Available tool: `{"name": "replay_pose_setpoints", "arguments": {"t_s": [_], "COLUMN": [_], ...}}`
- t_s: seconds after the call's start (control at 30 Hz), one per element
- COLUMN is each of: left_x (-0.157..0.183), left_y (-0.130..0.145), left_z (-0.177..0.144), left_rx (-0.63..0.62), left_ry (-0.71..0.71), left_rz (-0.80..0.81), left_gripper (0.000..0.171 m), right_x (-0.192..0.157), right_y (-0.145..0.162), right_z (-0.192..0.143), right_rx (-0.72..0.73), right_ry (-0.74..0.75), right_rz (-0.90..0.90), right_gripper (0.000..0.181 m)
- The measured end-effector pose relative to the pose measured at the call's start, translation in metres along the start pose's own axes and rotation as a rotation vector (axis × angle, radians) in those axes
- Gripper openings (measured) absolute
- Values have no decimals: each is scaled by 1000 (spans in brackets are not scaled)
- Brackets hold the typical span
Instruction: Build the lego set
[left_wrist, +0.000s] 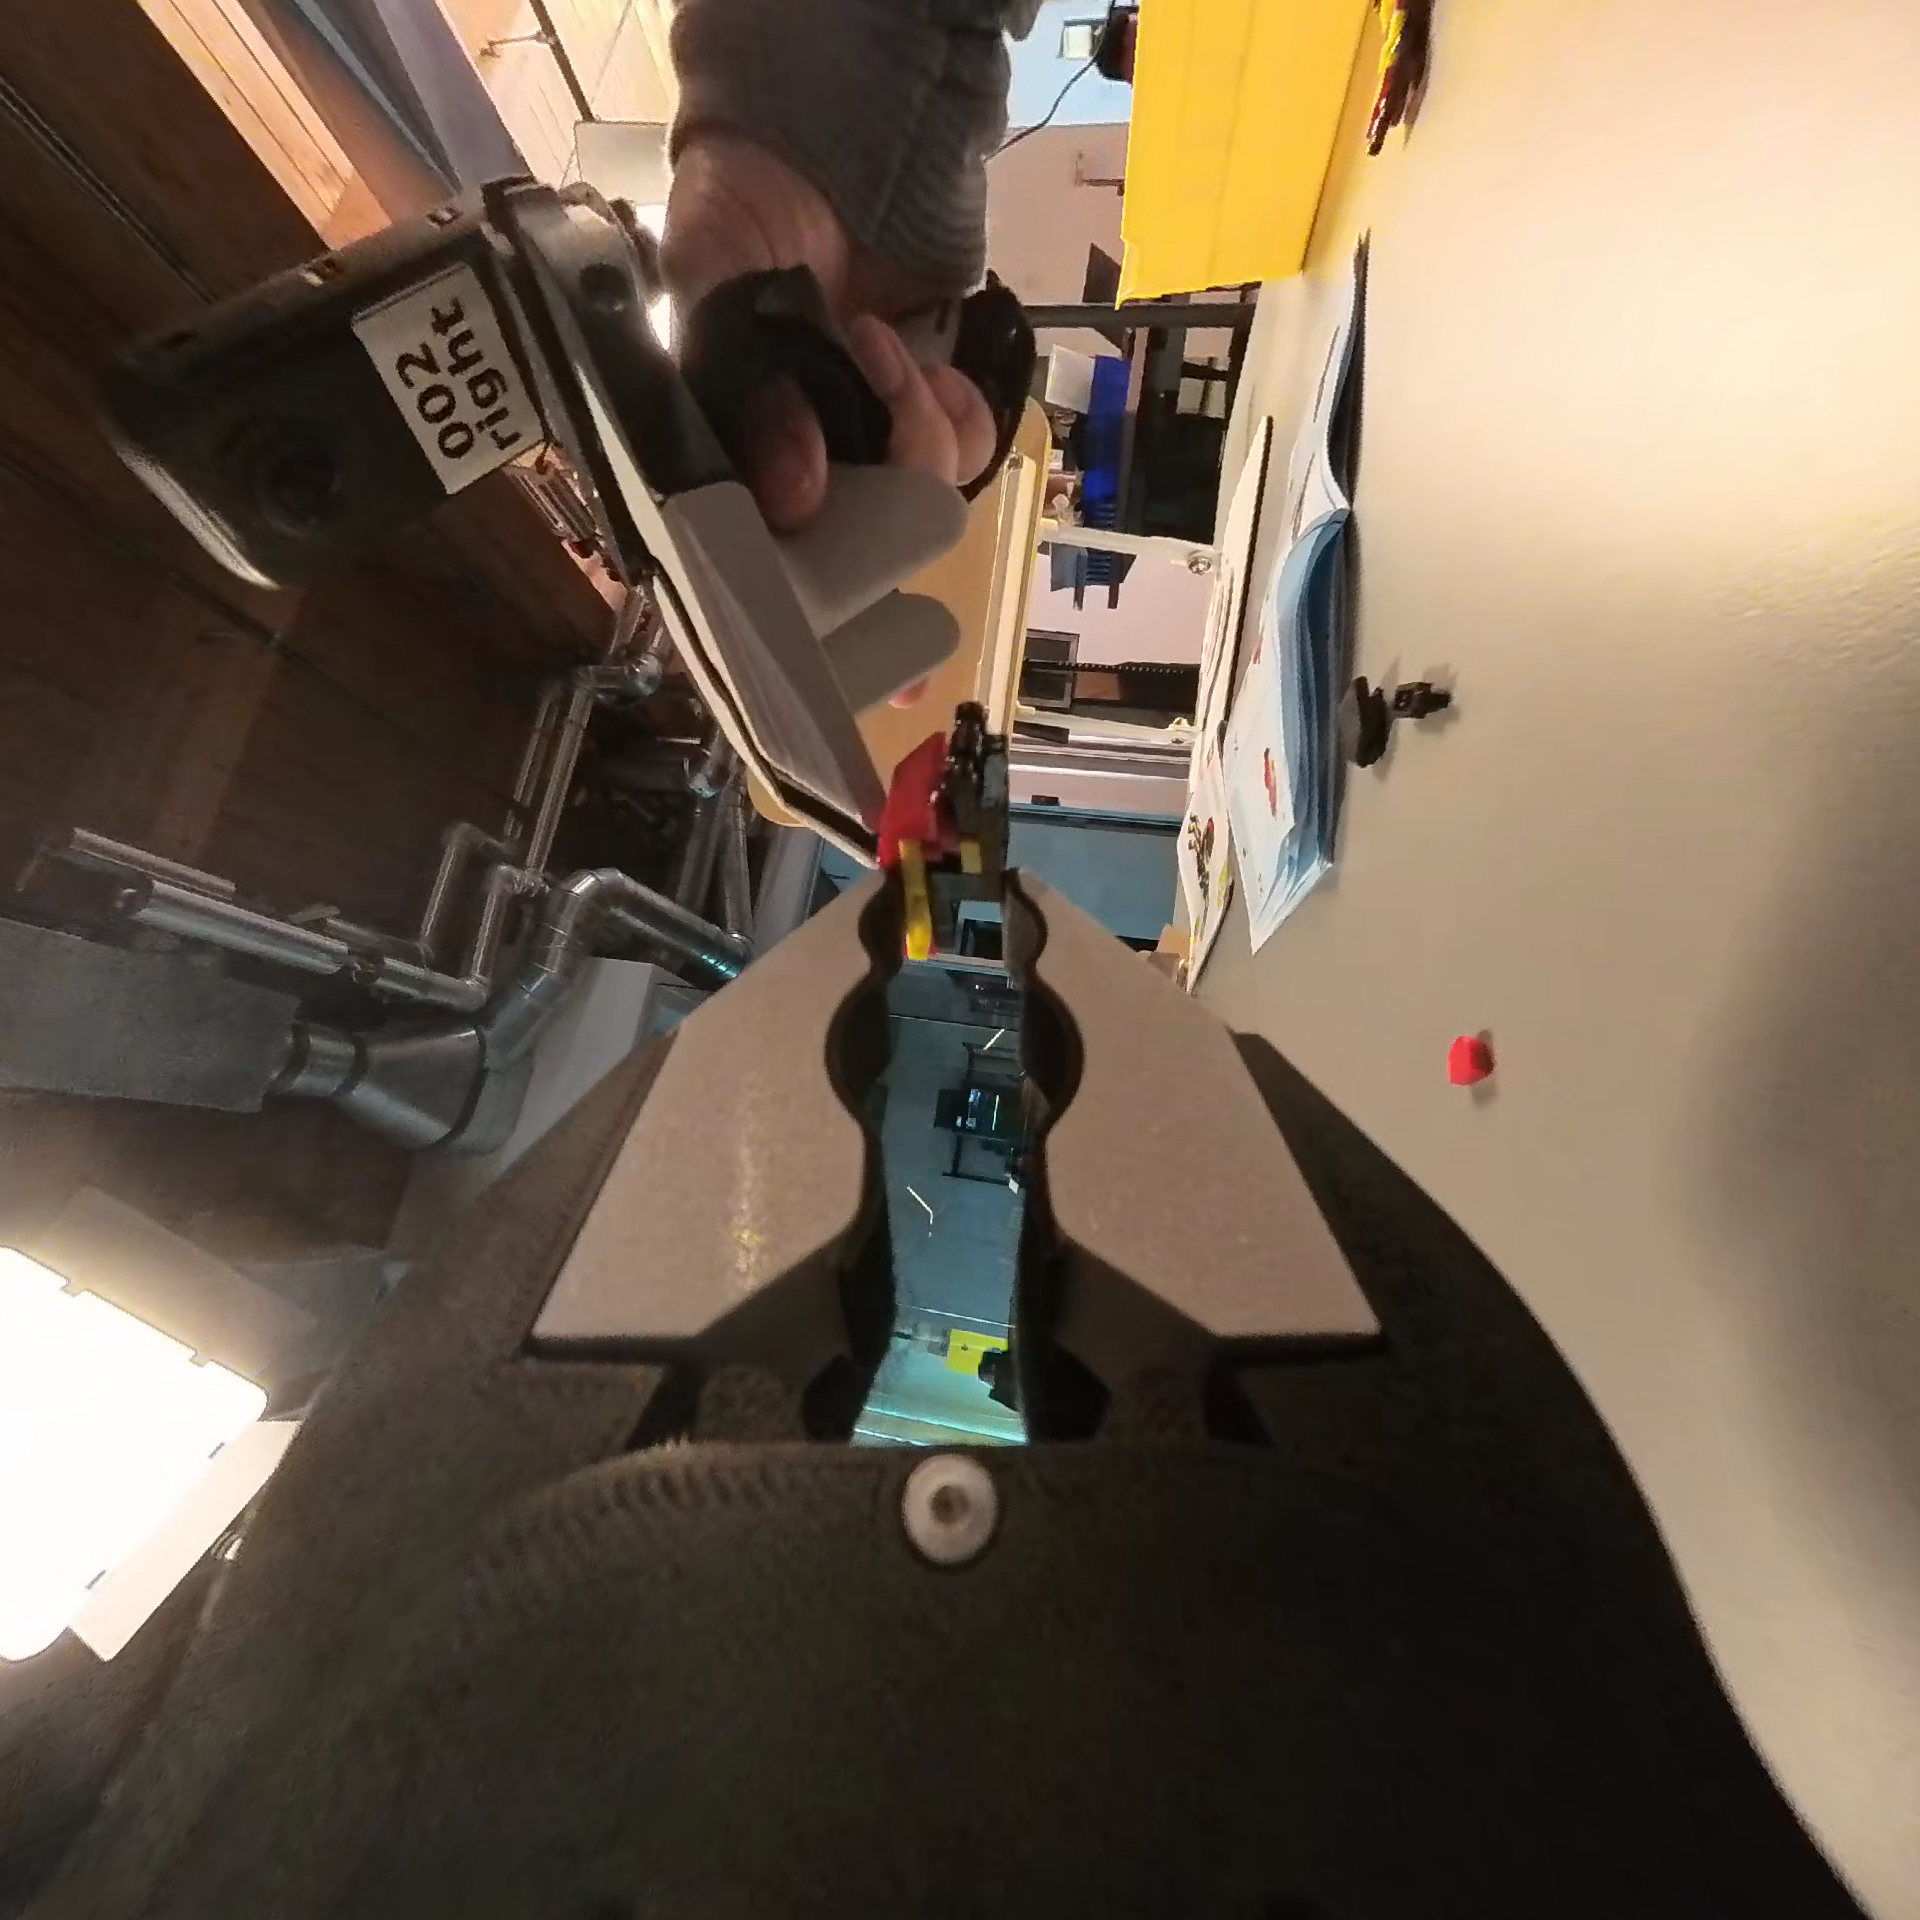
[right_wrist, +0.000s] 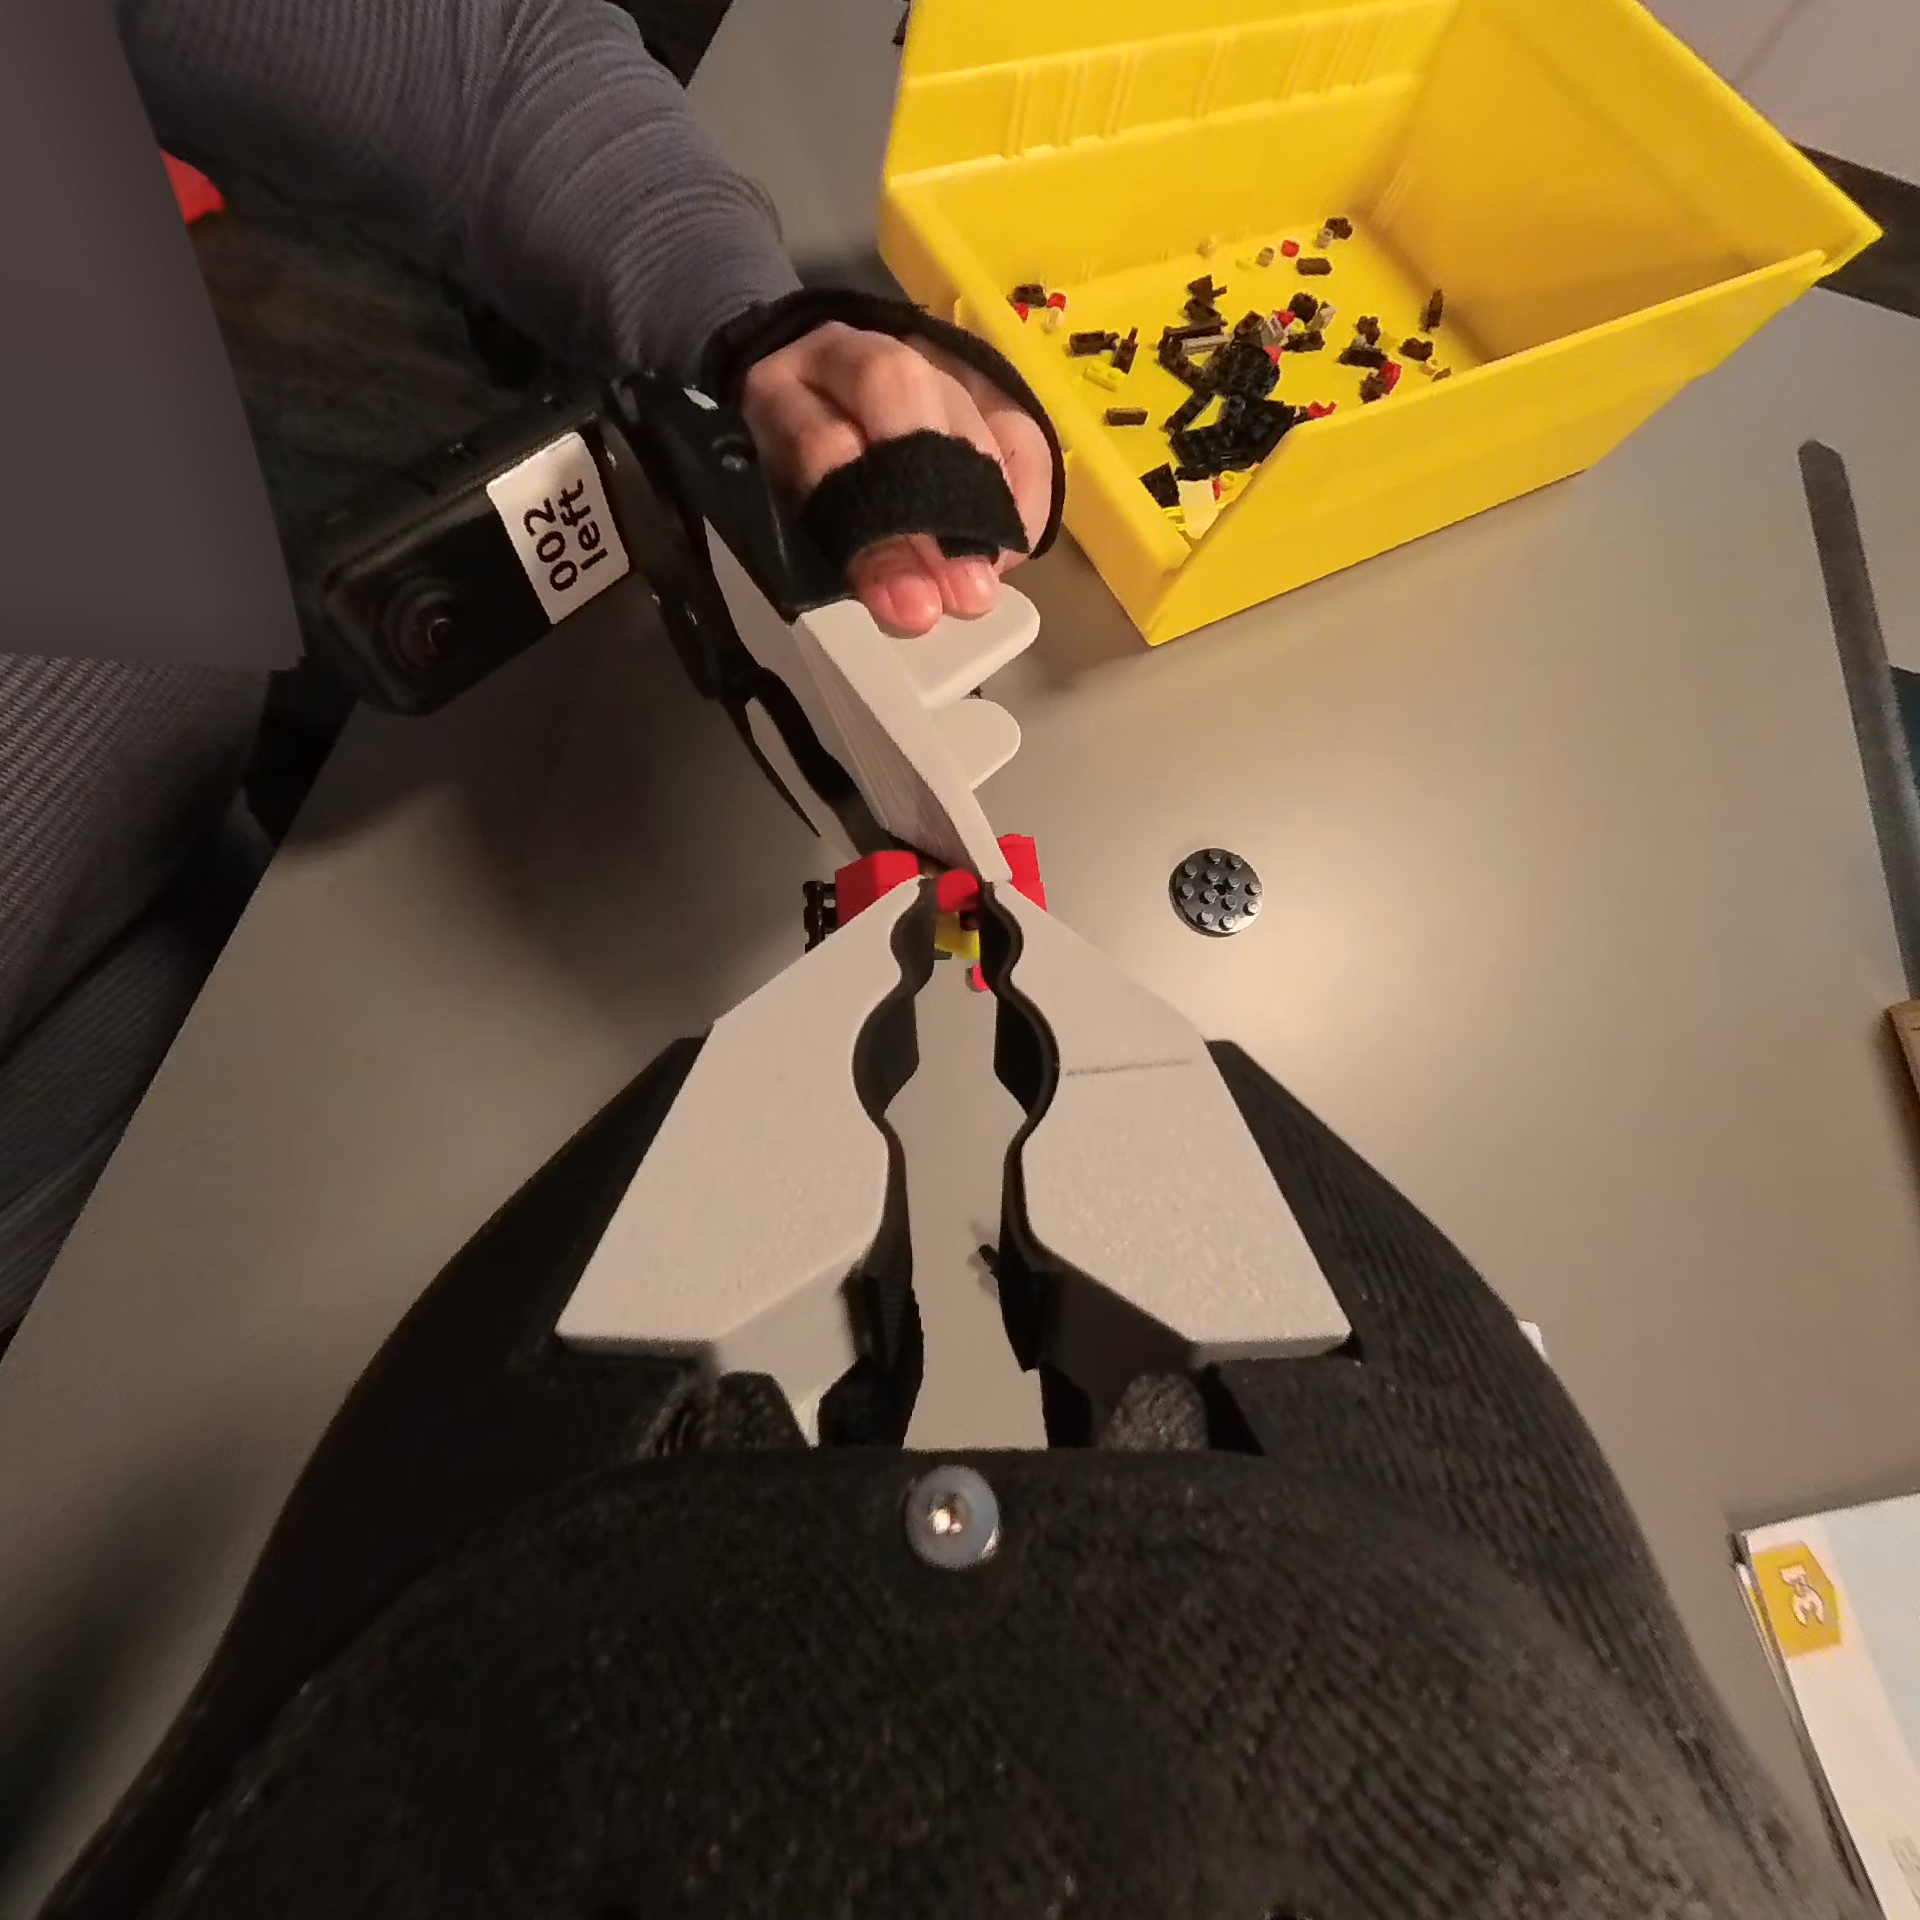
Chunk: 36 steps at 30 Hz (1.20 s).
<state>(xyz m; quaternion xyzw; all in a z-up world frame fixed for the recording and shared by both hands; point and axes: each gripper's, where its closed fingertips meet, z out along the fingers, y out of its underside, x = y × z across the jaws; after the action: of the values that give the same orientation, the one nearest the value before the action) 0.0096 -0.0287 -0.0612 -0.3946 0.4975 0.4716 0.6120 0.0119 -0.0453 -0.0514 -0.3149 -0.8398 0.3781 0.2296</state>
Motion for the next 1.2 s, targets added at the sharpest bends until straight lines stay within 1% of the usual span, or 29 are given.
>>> {"name": "replay_pose_setpoints", "arguments": {"t_s": [0.57,0.6,0.7,0.77,0.83,0.9,0.97,1.07,1.13,1.2], "left_x": [3,3,3,3,3,3,4,4,5,6], "left_y": [-1,-1,1,3,4,3,3,2,2,1], "left_z": [0,0,0,1,1,1,0,0,0,0], "left_rx": [1,0,-9,-15,-15,-14,-12,-5,-2,1], "left_ry": [10,11,12,14,15,19,27,31,37,42], "left_rz": [19,20,11,3,-1,-11,-16,-25,-29,-32], "left_gripper": [18,18,18,18,18,18,18,18,18,18], "right_x": [-4,-4,-3,-4,-6,-6,-5,0,3,1], "right_y": [3,3,0,-5,-7,-3,8,23,25,23], "right_z": [1,0,-5,-11,-12,-9,-2,4,3,4], "right_rx": [-16,-17,-12,13,20,-12,-94,-201,-230,-225], "right_ry": [-30,-29,0,49,153,299,400,479,514,526], "right_rz": [20,19,-14,-112,-322,-569,-746,-902,-954,-996], "right_gripper": [8,9,19,31,42,48,49,49,49,47]}}
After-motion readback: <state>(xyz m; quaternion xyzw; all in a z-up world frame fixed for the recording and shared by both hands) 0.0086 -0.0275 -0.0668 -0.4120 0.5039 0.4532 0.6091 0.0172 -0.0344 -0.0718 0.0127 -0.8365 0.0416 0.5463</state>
